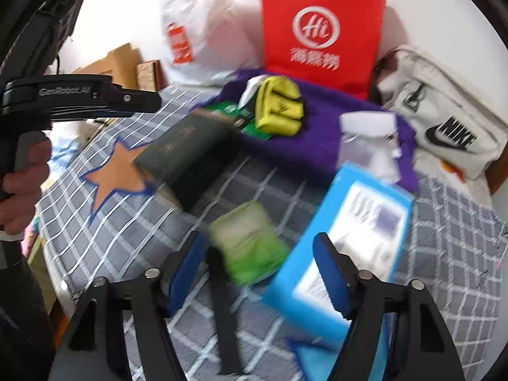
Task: Organize soft objects
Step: 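Grasp the black watch strap on the bed with the right tool, then grasp the green leaf-print packet with the left tool while the right tool holds the strap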
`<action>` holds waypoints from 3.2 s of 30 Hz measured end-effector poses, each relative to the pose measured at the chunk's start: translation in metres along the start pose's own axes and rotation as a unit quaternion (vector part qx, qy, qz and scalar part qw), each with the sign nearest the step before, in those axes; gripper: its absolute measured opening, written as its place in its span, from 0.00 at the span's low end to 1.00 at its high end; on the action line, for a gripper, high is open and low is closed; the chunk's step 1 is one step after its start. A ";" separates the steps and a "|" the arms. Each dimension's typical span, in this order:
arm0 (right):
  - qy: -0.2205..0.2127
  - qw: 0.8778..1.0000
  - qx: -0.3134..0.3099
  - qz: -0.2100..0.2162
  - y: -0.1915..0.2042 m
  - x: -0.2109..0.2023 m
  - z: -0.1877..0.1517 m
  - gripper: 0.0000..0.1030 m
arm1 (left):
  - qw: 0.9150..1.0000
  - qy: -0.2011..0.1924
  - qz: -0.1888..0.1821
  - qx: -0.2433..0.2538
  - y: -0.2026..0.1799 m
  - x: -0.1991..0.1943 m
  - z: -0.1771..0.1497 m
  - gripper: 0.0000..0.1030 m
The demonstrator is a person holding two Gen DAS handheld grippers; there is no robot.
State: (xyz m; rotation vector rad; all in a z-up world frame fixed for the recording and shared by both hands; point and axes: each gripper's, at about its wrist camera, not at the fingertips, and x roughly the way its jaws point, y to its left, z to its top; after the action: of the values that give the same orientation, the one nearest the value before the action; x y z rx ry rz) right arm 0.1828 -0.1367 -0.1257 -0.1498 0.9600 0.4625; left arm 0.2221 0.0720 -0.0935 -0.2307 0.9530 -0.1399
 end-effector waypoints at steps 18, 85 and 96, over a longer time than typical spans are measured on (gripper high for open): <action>0.030 0.999 -0.008 -0.014 0.029 0.027 -0.064 0.53 | 1.000 0.016 -0.012 -0.007 0.014 0.002 -0.056 0.52; -0.008 0.995 0.093 -0.026 -0.057 -0.024 -0.137 0.19 | 0.977 0.040 -0.002 0.210 -0.105 0.064 -0.098 0.59; -0.013 0.996 0.082 -0.027 -0.031 -0.036 -0.137 0.19 | 0.983 0.019 -0.014 0.184 -0.082 0.023 -0.116 0.57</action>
State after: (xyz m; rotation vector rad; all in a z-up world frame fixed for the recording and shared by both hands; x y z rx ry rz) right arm 0.0757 -0.2200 -0.1767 -0.0218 0.9623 0.3336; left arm 0.1384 -0.0279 -0.1554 0.1004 0.9437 -0.3446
